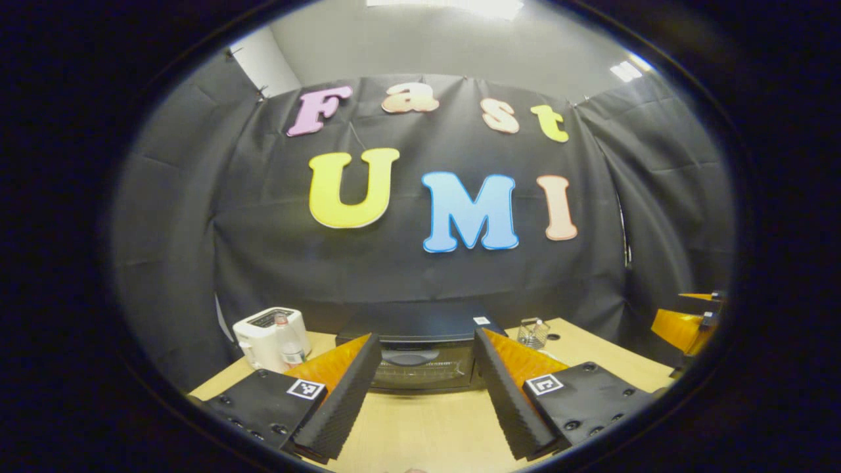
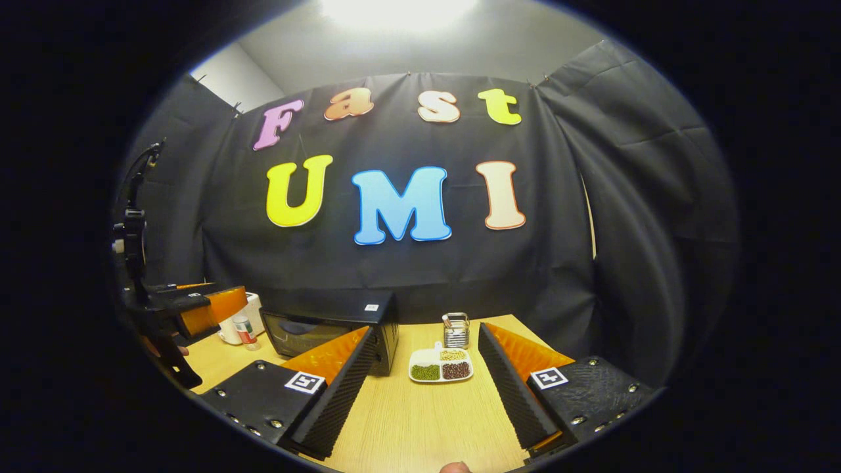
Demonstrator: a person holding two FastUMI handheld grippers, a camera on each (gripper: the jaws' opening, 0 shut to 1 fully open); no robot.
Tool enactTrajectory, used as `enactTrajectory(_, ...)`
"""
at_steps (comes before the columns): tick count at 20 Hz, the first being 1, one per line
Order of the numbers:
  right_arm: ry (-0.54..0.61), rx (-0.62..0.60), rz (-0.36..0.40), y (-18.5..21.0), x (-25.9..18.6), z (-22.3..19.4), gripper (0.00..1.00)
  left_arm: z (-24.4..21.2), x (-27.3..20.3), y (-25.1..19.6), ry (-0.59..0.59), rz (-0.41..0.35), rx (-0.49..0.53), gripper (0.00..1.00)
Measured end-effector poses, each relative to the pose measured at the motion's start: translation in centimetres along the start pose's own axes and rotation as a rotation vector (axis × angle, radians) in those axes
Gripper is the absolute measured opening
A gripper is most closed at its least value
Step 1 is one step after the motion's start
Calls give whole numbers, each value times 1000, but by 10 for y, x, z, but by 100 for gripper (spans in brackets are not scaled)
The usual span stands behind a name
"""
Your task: Open the electric oven with the left hand, put the food in, and close the electric oven.
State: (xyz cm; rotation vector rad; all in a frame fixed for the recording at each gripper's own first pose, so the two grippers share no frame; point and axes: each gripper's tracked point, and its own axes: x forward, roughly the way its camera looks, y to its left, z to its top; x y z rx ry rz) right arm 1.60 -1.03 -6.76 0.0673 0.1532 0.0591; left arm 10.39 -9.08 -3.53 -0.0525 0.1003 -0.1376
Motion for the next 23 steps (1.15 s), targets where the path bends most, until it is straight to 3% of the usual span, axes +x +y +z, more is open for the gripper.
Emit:
enactTrajectory(1,-9,-5,12,-3,-7,1,98,4,-20,-1,-10,23,8,91)
enactTrajectory(3,-33,-22,33,-7,-22,6,98,9,-54,-4,-25,50,22,100)
enactTrajectory(6,-63,-22,52,-8,-43,18,98,7,-94,-10,-17,55,30,100)
enactTrajectory(7,-77,-16,56,-7,-49,23,98,9,-104,-10,-21,54,31,95)
enactTrajectory(8,-91,-13,60,-5,-56,28,98,12,-112,-10,-29,54,35,100)
enactTrajectory(11,-117,-34,68,4,-70,35,98,20,-138,1,-58,69,51,100)
enactTrajectory(18,-137,-14,76,31,-88,37,98,28,-174,46,-78,119,40,100)
enactTrajectory(23,-174,4,114,45,-92,55,98,39,-187,74,-104,159,32,90)
